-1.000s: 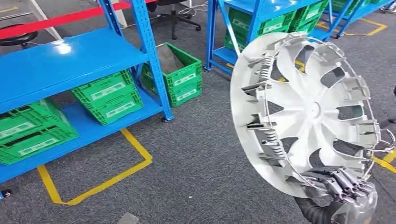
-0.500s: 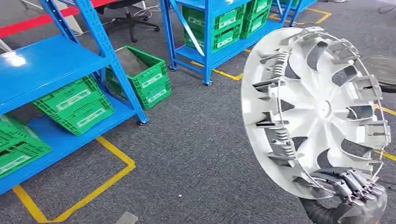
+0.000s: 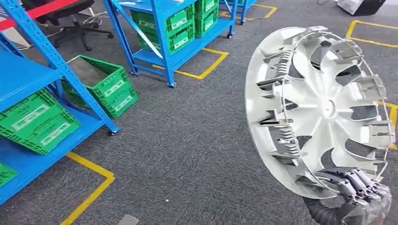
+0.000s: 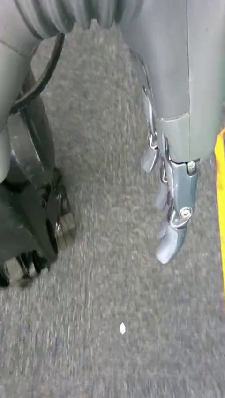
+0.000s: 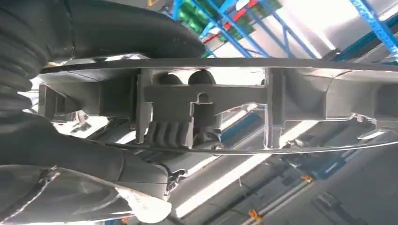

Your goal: Take the parts from the cabinet and place them on the table.

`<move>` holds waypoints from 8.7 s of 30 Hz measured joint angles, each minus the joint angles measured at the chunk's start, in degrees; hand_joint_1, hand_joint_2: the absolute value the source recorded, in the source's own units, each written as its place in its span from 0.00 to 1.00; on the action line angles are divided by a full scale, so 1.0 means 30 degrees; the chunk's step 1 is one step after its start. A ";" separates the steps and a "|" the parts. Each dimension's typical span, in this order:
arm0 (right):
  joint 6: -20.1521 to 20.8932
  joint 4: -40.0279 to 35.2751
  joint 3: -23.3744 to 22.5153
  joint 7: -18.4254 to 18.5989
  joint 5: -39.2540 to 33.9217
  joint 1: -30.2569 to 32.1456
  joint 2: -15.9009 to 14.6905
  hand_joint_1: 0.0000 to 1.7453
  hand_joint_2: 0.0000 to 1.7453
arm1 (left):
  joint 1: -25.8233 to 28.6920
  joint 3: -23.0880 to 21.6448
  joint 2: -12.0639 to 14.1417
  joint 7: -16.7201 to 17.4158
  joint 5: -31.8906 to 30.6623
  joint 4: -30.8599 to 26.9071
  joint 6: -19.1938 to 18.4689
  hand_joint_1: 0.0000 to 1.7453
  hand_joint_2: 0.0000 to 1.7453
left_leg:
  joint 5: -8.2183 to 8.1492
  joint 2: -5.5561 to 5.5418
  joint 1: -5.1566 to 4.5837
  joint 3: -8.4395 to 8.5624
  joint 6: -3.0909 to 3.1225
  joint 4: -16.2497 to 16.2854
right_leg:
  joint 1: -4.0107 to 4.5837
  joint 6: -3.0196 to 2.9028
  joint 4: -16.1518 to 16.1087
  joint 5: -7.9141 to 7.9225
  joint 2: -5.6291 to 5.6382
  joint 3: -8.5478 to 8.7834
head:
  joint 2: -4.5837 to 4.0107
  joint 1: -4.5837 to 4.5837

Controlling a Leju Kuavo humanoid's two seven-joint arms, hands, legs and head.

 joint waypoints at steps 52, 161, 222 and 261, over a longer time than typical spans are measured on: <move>0.0000 -0.0321 -0.0590 -0.0802 0.0219 -0.0018 0.1173 1.00 1.00 | -0.0131 0.2010 0.0692 -0.1362 -0.0612 0.0867 -0.0335 0.00 1.00 | -0.2546 0.1407 -0.0075 -0.1650 -0.0255 0.4170 | 0.0203 -0.0450 -0.0416 0.0171 -0.1978 0.0230 | 0.0000 0.0065; 0.0000 -0.0685 0.3781 0.8291 0.5931 0.0631 -0.2652 1.00 1.00 | -0.2531 0.1676 0.1311 -0.0386 -0.2965 0.3089 -0.0357 0.00 1.00 | 0.0873 0.1284 0.0149 -0.0597 0.0505 -0.0302 | 0.0028 0.0632 0.5566 -0.2170 -0.2006 -0.3094 | 0.0000 0.0291; 0.0000 -0.0903 0.4590 0.9376 0.6768 0.0178 -0.3300 1.00 1.00 | -0.2666 0.1326 0.1326 -0.0350 -0.2696 0.3126 -0.0415 0.00 1.00 | 0.0827 0.1206 -0.0040 -0.0777 0.0593 -0.0218 | 0.0056 0.0478 0.4682 -0.2843 -0.1963 -0.1833 | 0.0000 0.0277; 0.0000 -0.1362 0.4772 0.9514 0.7300 -0.0389 -0.3665 1.00 1.00 | -0.3405 0.0707 0.0823 -0.1166 -0.1617 0.3118 -0.1013 0.00 1.00 | -0.0045 0.1167 -0.0065 -0.0026 -0.0054 -0.0058 | 0.0031 0.0285 0.0383 0.0136 -0.2171 -0.0444 | 0.0000 0.0123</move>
